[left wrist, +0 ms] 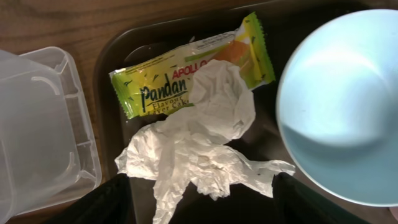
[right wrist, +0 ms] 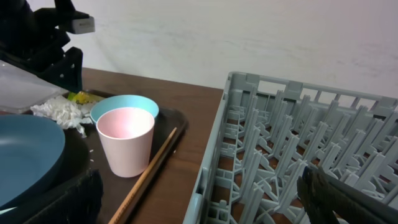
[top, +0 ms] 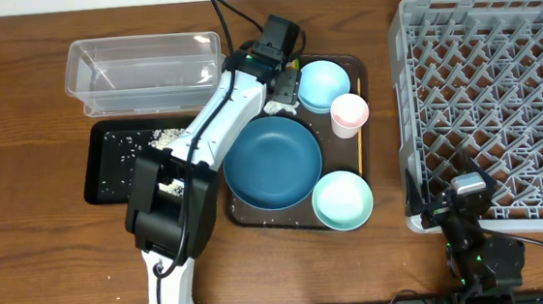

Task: Sort waste into correct bins and load items into the dishwasher rack
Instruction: 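Grasp the crumpled white tissue with the left gripper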

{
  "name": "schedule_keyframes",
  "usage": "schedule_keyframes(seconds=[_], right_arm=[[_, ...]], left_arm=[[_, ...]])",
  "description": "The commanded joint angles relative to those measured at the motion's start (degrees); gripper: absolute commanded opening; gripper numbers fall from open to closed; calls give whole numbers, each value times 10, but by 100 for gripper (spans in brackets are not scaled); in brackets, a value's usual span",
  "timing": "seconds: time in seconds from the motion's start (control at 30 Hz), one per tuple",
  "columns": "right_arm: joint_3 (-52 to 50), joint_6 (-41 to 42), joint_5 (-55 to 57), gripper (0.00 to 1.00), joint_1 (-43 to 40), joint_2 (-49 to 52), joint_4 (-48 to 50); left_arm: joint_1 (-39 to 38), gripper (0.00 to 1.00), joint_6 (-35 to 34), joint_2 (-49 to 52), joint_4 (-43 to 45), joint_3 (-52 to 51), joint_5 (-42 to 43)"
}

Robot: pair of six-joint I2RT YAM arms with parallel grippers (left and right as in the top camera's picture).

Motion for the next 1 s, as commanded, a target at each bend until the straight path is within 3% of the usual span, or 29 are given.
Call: schedule_keyframes(seconds=[0.0, 0.87, 0.97], right_arm=[[-1, -5, 3, 99, 5, -3, -3], [-1, -5, 3, 99, 5, -3, -3], [-1, -5, 3, 99, 5, -3, -3]], left_arm=[[5, 75, -10, 10, 0, -1, -11], [7, 74, -10, 66, -7, -8, -11], [7, 67, -10, 67, -7, -8, -11]])
